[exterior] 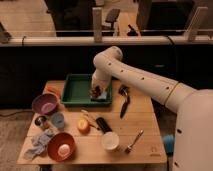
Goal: Place grapes in red bowl
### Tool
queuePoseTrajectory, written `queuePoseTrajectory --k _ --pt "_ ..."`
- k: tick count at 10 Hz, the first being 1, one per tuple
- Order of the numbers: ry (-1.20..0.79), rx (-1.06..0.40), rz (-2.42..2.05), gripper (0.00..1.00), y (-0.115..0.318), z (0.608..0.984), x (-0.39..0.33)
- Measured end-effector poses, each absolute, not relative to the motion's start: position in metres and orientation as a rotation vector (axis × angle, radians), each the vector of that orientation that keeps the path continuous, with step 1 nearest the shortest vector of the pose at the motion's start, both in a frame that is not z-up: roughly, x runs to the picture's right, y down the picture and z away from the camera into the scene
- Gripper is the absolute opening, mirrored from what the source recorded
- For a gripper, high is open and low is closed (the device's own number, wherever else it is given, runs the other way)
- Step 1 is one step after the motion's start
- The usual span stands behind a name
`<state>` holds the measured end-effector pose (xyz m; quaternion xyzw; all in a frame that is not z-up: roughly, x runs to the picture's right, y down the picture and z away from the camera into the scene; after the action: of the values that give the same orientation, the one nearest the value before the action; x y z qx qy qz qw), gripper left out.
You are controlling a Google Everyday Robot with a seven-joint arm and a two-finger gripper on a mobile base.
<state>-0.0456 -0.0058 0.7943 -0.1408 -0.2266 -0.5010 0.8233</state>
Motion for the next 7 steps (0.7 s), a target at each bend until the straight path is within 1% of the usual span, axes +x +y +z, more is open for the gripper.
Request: queuePoseTrajectory --k 7 --pt "-0.52 -0.319 -1.15 0.0 0.023 0.775 -0.067"
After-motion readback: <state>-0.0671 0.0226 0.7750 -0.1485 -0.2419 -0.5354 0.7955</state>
